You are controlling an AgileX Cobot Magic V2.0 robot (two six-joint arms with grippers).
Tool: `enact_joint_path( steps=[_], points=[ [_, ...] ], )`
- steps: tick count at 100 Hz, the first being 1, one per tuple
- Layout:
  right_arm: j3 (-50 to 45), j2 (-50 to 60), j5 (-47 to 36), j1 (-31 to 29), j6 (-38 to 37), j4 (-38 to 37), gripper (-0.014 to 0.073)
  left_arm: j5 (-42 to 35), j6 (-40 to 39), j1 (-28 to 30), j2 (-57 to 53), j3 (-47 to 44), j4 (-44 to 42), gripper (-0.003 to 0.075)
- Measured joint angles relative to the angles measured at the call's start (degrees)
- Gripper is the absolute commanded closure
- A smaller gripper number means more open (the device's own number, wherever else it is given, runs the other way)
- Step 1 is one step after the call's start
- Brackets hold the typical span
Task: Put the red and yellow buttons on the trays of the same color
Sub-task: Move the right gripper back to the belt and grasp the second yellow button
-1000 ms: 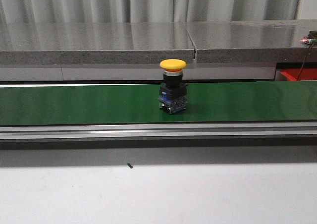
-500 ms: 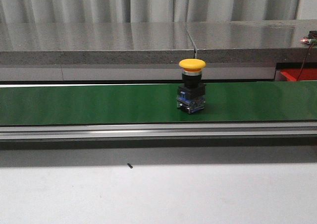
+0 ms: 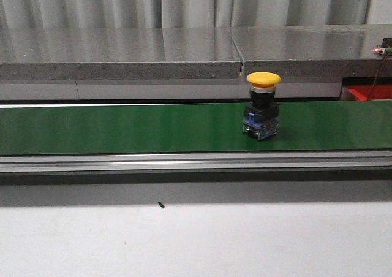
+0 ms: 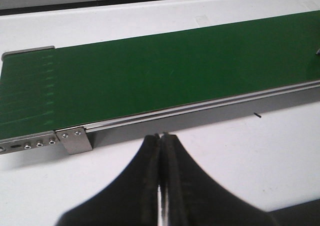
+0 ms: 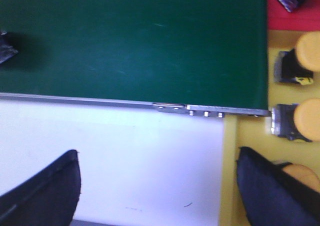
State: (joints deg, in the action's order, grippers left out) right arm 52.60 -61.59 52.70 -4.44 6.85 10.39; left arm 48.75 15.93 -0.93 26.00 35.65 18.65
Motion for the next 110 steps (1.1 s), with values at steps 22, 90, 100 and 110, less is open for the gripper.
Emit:
enact_joint_path(
  steps=[22,90,100,110],
  points=[
    [3.6,-4.5,3.3,7.5,3.1,0.2,-0.0031,0.0,0.0,0.0,0.0,0.0,0.0,0.0741],
    [12.4,-25.3,-5.3,15.6,9.0,0.3,-0.0031,0.0,0.0,0.0,0.0,0.0,0.0,0.0741],
    [12.4,-27.4,-7.8,15.7,9.0,0.6,-0.0031,0.0,0.0,0.0,0.0,0.0,0.0,0.0741],
    [12.4,-28.7,-9.8,15.9,9.0,0.7,-0.001,0.0,0.0,0.0,0.0,0.0,0.0,0.0741]
  ],
)
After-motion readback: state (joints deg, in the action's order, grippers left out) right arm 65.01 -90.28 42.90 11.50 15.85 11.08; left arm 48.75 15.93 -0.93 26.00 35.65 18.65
